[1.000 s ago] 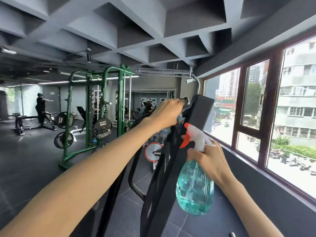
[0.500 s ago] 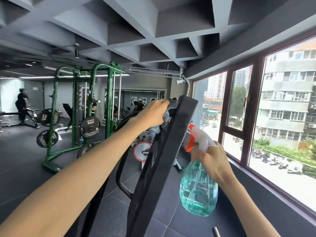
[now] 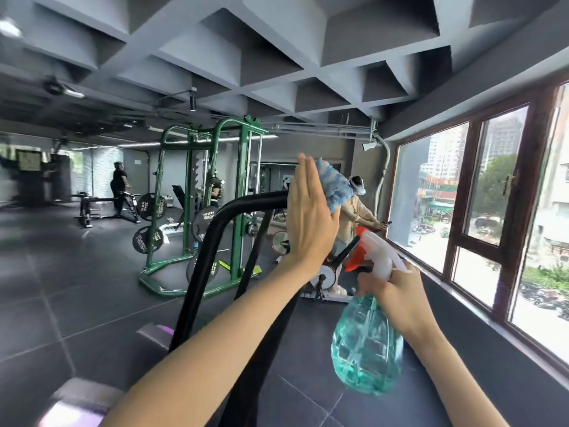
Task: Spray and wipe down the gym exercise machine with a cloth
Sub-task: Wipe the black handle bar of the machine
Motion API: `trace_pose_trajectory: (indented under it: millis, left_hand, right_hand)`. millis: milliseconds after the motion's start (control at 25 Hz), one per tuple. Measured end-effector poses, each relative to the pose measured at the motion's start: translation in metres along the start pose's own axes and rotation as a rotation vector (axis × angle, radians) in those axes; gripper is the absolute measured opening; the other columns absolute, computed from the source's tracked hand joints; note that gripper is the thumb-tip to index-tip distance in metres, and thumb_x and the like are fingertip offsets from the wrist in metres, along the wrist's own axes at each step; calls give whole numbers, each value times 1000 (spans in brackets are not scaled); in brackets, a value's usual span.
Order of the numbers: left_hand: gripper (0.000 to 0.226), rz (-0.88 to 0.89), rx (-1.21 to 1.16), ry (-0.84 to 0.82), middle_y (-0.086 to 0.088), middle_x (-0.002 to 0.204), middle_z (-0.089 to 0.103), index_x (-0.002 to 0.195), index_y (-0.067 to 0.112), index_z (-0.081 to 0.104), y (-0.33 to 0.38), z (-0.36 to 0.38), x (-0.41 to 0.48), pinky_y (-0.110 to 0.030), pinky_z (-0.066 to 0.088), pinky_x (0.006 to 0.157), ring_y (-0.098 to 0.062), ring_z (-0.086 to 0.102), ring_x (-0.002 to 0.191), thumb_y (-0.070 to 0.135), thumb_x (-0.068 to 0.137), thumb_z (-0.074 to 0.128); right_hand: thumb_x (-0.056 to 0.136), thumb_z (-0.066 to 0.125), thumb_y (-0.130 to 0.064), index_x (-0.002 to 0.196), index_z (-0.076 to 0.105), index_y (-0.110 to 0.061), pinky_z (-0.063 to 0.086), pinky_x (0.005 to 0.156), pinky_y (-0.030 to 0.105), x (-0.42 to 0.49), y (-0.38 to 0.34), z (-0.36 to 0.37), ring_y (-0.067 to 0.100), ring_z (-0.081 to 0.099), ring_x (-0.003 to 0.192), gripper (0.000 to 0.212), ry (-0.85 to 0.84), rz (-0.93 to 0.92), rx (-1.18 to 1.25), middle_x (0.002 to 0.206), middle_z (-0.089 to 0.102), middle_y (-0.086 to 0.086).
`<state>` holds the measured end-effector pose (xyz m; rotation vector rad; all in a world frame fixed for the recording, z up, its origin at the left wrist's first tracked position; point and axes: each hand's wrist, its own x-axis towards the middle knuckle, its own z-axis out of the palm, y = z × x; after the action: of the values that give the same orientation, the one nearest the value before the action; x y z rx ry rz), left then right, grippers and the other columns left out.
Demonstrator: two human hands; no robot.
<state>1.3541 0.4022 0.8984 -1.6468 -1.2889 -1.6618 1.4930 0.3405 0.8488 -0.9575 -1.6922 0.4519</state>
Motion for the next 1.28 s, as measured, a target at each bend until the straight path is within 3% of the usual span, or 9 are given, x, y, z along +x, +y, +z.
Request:
trace_pose_trajectory:
  millis: [120, 200, 360, 520, 720, 880, 1000, 1120, 1280]
  left_hand:
    - [78, 211, 283, -22, -25, 158, 13, 150, -6, 11, -24, 4, -42, -48, 23, 119, -35, 15, 148, 17, 85, 48]
    - [93, 121, 328, -83, -24, 160, 5, 151, -1, 3, -35, 4, -68, -46, 20, 120, -34, 10, 149, 21, 78, 57]
    - [117, -275, 108, -186, -18, 160, -14, 151, -1, -11, -6, 1, -58, -40, 6, 123, -30, -2, 150, 35, 75, 70]
    - [121, -481, -117, -222, -4, 162, -17, 153, 13, -17, 32, -9, -17, -43, 0, 120, -26, -4, 149, 38, 74, 72]
    - [105, -553, -450, -135, 0, 160, 4, 154, 16, 1, 28, -13, -18, -40, 9, 121, -17, 7, 147, 61, 77, 57]
    - [77, -485, 25, 57, -19, 131, 37, 136, -4, 33, 27, 15, -16, -41, 36, 98, -35, 40, 120, 54, 91, 53]
    - [81, -285, 329, 271, -19, 99, 53, 110, -8, 53, 24, 27, -14, -41, 49, 67, -36, 56, 84, 68, 81, 41]
    - [82, -206, 434, 312, -16, 96, 56, 112, -6, 54, 7, 29, -27, -38, 49, 67, -31, 57, 82, 69, 82, 41]
    - [75, -198, 532, 176, -17, 103, 56, 119, -4, 49, -36, 28, -93, -38, 52, 71, -31, 58, 86, 62, 86, 43]
  right_hand:
    - [67, 52, -26, 94, 58, -54, 41, 64, 32, 2, 6, -11, 12, 55, 62, 39, -49, -30, 29, 62, 64, -7]
    - [64, 48, -29, 103, 50, -43, 44, 67, 39, 5, 14, -12, 20, 53, 64, 41, -56, -72, 15, 62, 63, -8]
    - [67, 53, -14, 105, 53, -36, 43, 62, 30, 7, 30, -10, 11, 48, 59, 44, -103, -110, 56, 65, 64, -14]
    - [57, 51, -29, 111, 64, -30, 45, 71, 28, 13, 39, -9, 13, 57, 71, 55, -123, -81, 184, 68, 66, -14]
    - [60, 47, -23, 98, 57, -45, 37, 63, 27, 10, 46, -7, 9, 45, 54, 45, -186, -88, 178, 61, 64, -9]
    - [55, 50, -22, 107, 62, -30, 29, 54, 19, 11, 58, -16, 2, 45, 49, 54, -230, -63, 182, 60, 61, -15]
    - [53, 50, -23, 114, 58, -47, 34, 58, 23, 13, 69, -21, 5, 45, 55, 65, -214, -58, 165, 65, 64, -14]
    - [50, 52, -26, 104, 50, -67, 34, 60, 25, 14, 77, -15, 9, 42, 56, 68, -216, -17, 140, 62, 61, -17]
    - [54, 52, -25, 116, 54, -52, 41, 63, 28, 10, 83, -8, 10, 52, 64, 68, -266, -10, 167, 70, 65, -13]
